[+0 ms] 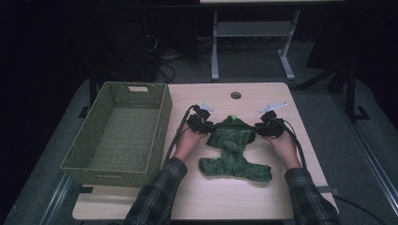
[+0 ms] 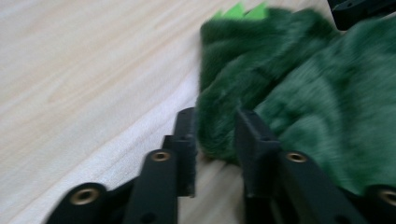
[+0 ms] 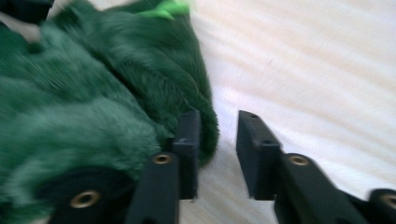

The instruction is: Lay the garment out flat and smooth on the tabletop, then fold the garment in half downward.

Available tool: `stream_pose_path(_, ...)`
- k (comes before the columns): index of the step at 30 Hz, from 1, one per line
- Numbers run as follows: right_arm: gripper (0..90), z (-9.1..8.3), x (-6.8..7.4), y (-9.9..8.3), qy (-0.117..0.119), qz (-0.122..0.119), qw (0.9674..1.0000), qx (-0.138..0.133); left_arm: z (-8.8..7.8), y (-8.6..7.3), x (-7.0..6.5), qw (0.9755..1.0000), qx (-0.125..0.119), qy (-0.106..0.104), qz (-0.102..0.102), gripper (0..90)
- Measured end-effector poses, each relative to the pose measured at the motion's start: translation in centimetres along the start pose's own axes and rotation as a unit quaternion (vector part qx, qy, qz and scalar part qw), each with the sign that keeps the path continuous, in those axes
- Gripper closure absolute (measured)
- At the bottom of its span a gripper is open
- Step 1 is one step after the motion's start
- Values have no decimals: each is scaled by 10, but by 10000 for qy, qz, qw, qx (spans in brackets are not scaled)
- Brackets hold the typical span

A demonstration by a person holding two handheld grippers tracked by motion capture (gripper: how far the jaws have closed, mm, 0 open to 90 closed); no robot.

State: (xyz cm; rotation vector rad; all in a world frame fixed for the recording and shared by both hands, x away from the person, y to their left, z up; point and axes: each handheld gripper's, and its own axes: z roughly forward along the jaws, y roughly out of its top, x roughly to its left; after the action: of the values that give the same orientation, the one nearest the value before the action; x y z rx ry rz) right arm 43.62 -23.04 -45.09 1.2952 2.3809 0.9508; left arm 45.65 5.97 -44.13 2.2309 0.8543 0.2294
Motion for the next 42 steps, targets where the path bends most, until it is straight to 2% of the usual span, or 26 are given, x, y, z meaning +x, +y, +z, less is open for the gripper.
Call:
stream_pose_path(5, 630, -27, 2, 6, 21, 28, 9994, -352, -23, 8, -8, 9998, -166, -110, -39, 554)
stream_pose_path(8, 618, -37, 4, 6, 150, 174, 9991, -362, -35, 9, -13, 9994, -280, -203, -32, 494)
stream_pose_path(12, 603, -46, 10, 4, 274, 137, 9991, -289, -47, 6, -21, 9992, -298, -263, 14, 375)
stream_pose_path(15, 597, -53, 17, 4, 404, 130, 9987, -278, -55, 1, -26, 9990, -299, -317, 57, 333)
stream_pose_path(20, 612, -61, 29, 2, 554, 84, 9976, -417, -66, -14, -33, 9993, -205, -259, 176, 251)
stream_pose_path(23, 627, -64, 38, -1, 652, 30, 9969, -449, -72, -26, -39, 9995, -122, -231, 179, 178)
stream_pose_path(25, 629, -65, 44, -2, 711, -11, 9965, -443, -76, -33, -41, 9995, -153, -219, 175, 156)
stream_pose_path(32, 637, -70, 70, -3, 929, -306, 9937, -545, -89, -61, -53, 9992, -205, -260, 210, 130)
stream_pose_path(36, 653, -66, 84, -4, 1020, -415, 9929, -456, -97, -77, -61, 9988, -361, -244, 228, 128)
stream_pose_path(40, 673, -62, 95, -8, 1131, -533, 9909, -497, -104, -93, -70, 9982, -380, -244, 400, 127)
stream_pose_path(42, 680, -59, 101, -10, 1201, -576, 9902, -414, -106, -102, -75, 9979, -400, -283, 413, 127)
